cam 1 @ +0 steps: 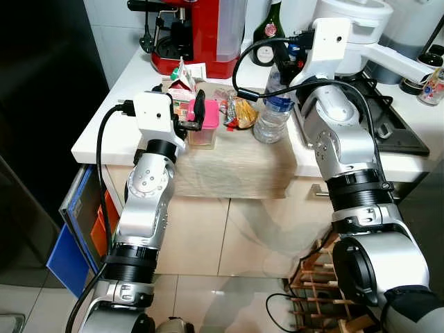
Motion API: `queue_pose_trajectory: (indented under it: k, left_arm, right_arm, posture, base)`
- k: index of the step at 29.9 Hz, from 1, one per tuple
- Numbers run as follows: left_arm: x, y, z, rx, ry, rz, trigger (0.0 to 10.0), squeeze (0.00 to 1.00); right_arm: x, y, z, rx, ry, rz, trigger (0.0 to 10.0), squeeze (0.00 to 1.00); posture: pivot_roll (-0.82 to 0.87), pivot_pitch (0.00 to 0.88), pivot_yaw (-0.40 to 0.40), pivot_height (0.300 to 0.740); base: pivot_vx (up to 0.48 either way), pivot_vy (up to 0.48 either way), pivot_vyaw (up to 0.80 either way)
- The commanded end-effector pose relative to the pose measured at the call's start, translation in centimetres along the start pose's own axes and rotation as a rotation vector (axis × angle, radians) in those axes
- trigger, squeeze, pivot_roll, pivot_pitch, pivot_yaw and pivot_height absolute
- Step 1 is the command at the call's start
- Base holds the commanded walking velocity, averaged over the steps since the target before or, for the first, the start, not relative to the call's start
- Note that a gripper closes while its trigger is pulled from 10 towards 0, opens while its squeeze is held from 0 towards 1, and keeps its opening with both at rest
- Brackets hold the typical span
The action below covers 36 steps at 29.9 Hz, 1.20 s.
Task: Restocking fridge
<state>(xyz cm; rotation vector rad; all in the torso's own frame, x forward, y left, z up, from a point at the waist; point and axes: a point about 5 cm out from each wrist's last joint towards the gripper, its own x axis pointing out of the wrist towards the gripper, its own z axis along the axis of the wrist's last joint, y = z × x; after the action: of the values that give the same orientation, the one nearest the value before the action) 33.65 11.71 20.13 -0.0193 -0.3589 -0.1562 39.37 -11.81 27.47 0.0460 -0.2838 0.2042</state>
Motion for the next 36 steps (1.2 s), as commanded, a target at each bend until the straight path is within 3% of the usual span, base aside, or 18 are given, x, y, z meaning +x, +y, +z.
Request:
queue_pose_trajectory:
  k: [1,8,9,10,11,25,36]
  left_arm:
    - [0.3,-0.5,0.2,0.009,0.000,-0.017,10.0,0.00]
    - [0.4,-0.6,0.1,0.004,0.008,-0.008,10.0,0.00]
    - [0.4,-0.6,0.1,0.003,0.008,-0.006,10.0,0.00]
    - [0.4,-0.6,0.2,0.003,0.007,-0.005,10.0,0.00]
    - [0.4,-0.6,0.2,0.002,0.007,-0.004,10.0,0.00]
    - [0.4,-0.6,0.3,-0.002,0.003,0.001,10.0,0.00]
    - [0.4,-0.6,0.3,-0.003,0.006,0.001,10.0,0.00]
  right_arm:
    - [0.0,-0.8,1.9,-0.014,-0.101,-0.030,0.0,0.00]
    - [0.1,-0.9,2.9,-0.027,-0.171,-0.035,0.0,0.00]
    - [0.1,-1.0,2.9,-0.030,-0.168,-0.038,8.4,0.00]
    - [0.1,-1.0,2.9,-0.032,-0.167,-0.040,8.4,0.00]
    - [0.1,-1.0,2.9,-0.034,-0.170,-0.046,10.0,0.00]
    - [-0.1,-1.8,4.6,-0.055,-0.284,-0.109,10.0,0.00]
    - [-0.2,-1.6,4.0,-0.062,-0.268,-0.101,10.0,0.00]
  posture:
    - [0.00,0.000,-0.016,0.740]
    - [0.00,0.000,-0.016,0.740]
    - [0.00,0.000,-0.016,0.740]
    - [0.00,0.000,-0.016,0.740]
    - [0.00,0.000,-0.016,0.740]
    - [0.00,0.000,-0.015,0.740]
    - [-0.01,0.000,-0.013,0.740]
  base:
    - [0.000,0.000,0.00]
    - [-0.117,0.000,0.00]
    - [-0.307,0.000,0.00]
    - [-0.307,0.000,0.00]
    - [-0.311,0.000,0.00]
    - [-0.301,0.000,0.00]
    - [-0.292,0.000,0.00]
